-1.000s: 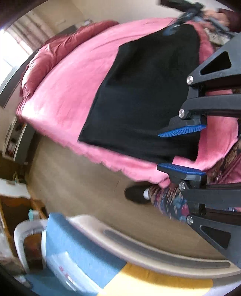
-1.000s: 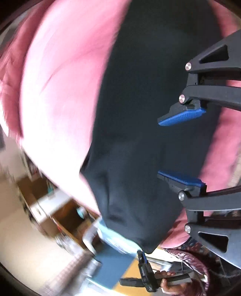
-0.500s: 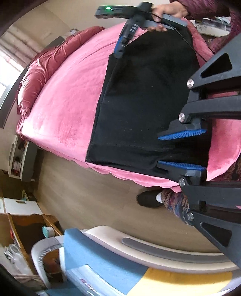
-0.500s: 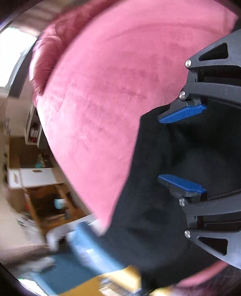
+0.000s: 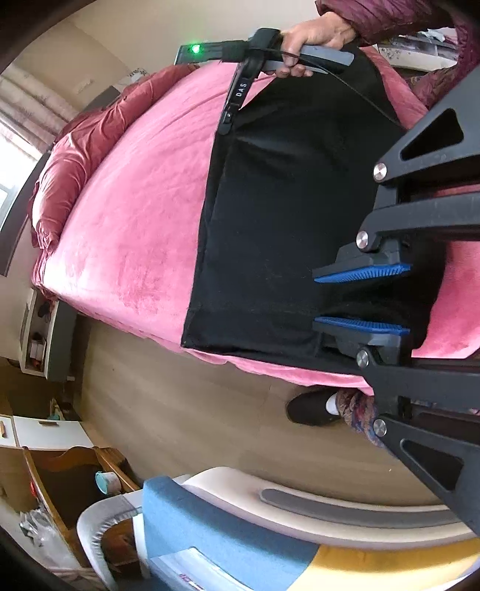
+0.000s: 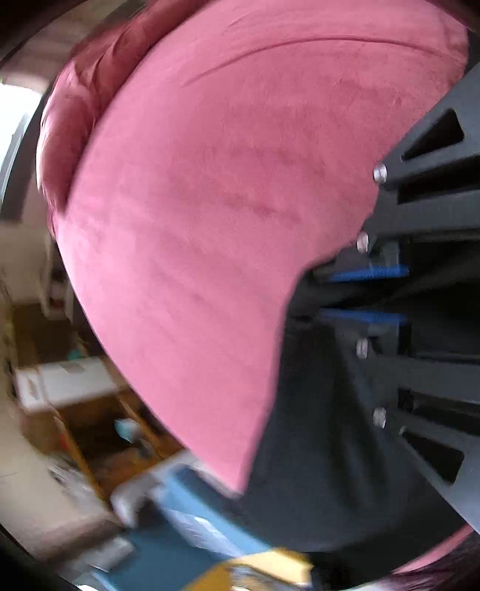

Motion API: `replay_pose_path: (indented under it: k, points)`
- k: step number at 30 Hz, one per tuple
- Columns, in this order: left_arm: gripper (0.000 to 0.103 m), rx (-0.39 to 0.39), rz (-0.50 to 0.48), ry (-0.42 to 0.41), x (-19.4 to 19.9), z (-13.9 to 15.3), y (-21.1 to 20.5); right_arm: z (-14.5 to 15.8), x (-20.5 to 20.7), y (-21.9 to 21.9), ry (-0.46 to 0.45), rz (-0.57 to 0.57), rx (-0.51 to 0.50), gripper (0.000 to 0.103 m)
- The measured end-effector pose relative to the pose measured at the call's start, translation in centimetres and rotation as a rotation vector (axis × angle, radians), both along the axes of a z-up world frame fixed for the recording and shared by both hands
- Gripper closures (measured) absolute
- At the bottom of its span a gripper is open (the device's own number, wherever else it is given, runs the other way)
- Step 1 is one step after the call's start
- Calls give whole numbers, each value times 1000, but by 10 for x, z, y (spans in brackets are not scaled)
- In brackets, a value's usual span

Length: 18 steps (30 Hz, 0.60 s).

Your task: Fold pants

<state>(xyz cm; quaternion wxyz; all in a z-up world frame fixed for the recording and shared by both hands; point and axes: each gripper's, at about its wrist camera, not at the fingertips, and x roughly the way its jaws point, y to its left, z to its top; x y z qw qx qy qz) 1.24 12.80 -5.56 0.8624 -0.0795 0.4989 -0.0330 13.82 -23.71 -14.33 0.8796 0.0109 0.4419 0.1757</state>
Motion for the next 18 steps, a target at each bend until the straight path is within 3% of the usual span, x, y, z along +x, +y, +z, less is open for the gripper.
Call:
replay_pose_path:
  k: [2,8,10,12,15,18]
  points:
    - [84,-3,12,1,4,2,4,-7,8,-4,36,-29,31,93]
    - [84,-50,41,13,1,5,21,39,-21,15,-164,57,-23,88]
    - [84,-50,45,23,-1,2,22,51,-32,35,-170,188,14,60]
    - [83,-54,47,31,-3,1,23,55,-39,59,-162,314,35,42]
    - [83,-68,25,48,-5,-3,21,53,-47,91,-140,441,9,43]
    - [83,-57,-2,65,-5,-7,16,32,-49,127,-124,516,-110,45]
